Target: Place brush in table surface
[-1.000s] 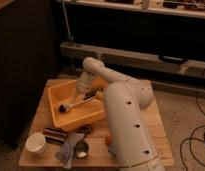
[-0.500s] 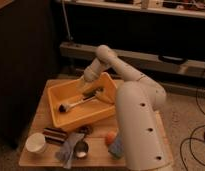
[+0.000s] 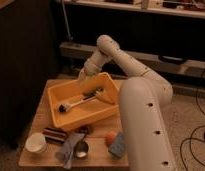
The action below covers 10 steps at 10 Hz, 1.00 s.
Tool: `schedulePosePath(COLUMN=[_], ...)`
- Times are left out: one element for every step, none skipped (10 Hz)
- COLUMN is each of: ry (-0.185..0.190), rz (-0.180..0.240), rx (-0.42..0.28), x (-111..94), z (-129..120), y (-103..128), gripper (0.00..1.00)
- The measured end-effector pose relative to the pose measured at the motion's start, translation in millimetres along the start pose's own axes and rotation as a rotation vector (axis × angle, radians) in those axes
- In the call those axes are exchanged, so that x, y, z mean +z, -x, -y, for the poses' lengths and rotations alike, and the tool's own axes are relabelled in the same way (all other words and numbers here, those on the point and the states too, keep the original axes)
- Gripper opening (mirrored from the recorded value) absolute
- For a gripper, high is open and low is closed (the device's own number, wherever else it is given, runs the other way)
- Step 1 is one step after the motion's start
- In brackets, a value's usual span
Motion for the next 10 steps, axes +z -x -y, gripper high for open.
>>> schedulePosePath(ry=[-0.006,-0.018,-0.028,-0.05,-0.072,-0.086,-0.106,-0.125,-0.126,-0.122], rz=[-0.035,-0.056,-0.078,-0.125,-0.165,-0.192,-0.217,-0.238,-0.237,-0.23], rx=[-0.011,-0.019,-0.03,-0.073,-0.122,-0.152,-0.183,-0.208,-0.208,-0.197], x=[10.9,17.9,23.3,31.2,35.4,38.2,42.0,48.5,52.1,55.6], z=[-2.3,-3.8,-5.5,-9.4,-11.8,-13.8,-15.5,-16.6,-15.6,-13.2], y=[0.3,0.6,1.0,5.3,10.8,11.3,12.7,12.4,10.7,7.1], gripper=[0.53,0.61,0.68,0.78,0.8,0.8,0.8,0.8,0.8,0.8])
